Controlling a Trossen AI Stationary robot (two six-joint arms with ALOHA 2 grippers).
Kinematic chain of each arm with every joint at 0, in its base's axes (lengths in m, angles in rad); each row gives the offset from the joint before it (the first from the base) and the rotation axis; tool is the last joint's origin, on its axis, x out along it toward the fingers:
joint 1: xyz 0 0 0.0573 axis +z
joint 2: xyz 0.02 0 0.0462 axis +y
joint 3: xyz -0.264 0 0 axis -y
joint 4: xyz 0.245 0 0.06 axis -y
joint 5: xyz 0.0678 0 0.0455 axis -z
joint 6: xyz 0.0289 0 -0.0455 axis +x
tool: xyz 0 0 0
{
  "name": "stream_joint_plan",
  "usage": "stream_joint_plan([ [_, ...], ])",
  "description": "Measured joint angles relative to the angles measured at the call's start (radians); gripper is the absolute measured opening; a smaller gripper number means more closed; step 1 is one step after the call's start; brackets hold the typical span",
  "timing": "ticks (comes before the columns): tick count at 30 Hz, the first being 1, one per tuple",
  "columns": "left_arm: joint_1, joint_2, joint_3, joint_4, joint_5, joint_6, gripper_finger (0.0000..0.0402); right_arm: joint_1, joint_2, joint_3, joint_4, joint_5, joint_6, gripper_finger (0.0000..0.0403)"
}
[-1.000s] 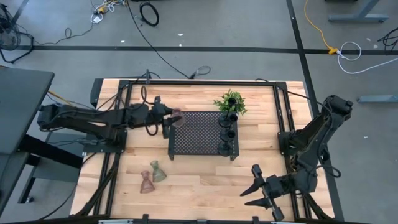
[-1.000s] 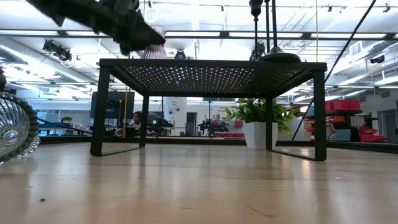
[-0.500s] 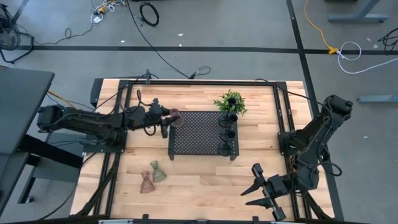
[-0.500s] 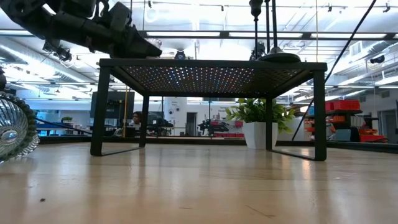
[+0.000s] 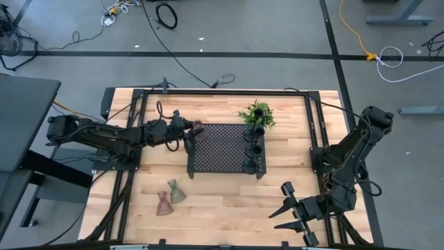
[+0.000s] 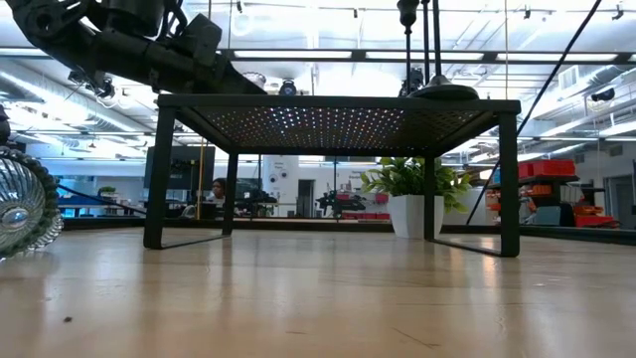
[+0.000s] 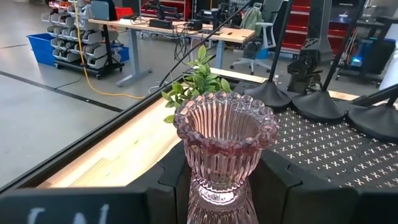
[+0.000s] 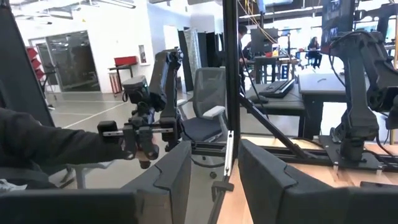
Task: Pick & Place candle stick holders
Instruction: Put the right pink glass candle stick holder on the shelf
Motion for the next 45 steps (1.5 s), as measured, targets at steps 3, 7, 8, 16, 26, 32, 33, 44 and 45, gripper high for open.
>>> stream_joint_plan([
  [3, 0.000, -0.001, 0.000, -0.011, -0.002, -0.001, 0.0122, 0.000, 0.000, 0.000, 0.000, 0.000, 0.000, 0.0130],
  [7, 0.000, -0.003, 0.001, -0.022, -0.005, -0.021, 0.0122, -0.001, 0.000, 0.000, -0.001, 0.000, -0.003, 0.0130],
  [8, 0.001, -0.003, 0.001, -0.022, -0.005, -0.025, 0.0122, -0.001, 0.000, 0.000, -0.001, 0.000, -0.003, 0.0130],
  [16, -0.002, 0.000, -0.001, -0.040, -0.003, -0.063, 0.0235, -0.001, 0.000, 0.000, -0.029, 0.000, -0.006, 0.0130],
  [26, -0.002, 0.000, -0.001, -0.007, 0.015, -0.089, 0.0264, -0.001, 0.000, 0.000, -0.047, 0.000, -0.003, 0.0130],
  [32, -0.002, -0.001, -0.001, 0.055, 0.015, -0.089, 0.0247, -0.001, 0.000, 0.000, -0.047, 0.000, -0.004, 0.0130],
  [33, -0.002, -0.001, -0.001, 0.059, 0.015, -0.089, 0.0245, -0.001, 0.000, 0.000, -0.047, 0.000, -0.004, 0.0130],
  [44, -0.002, -0.003, -0.001, 0.062, -0.054, -0.073, 0.0247, -0.001, 0.000, 0.000, -0.050, 0.000, -0.003, 0.0130],
  [45, -0.002, -0.004, -0.001, 0.062, -0.048, -0.073, 0.0249, -0.001, 0.000, 0.000, -0.055, 0.000, -0.002, 0.0130],
])
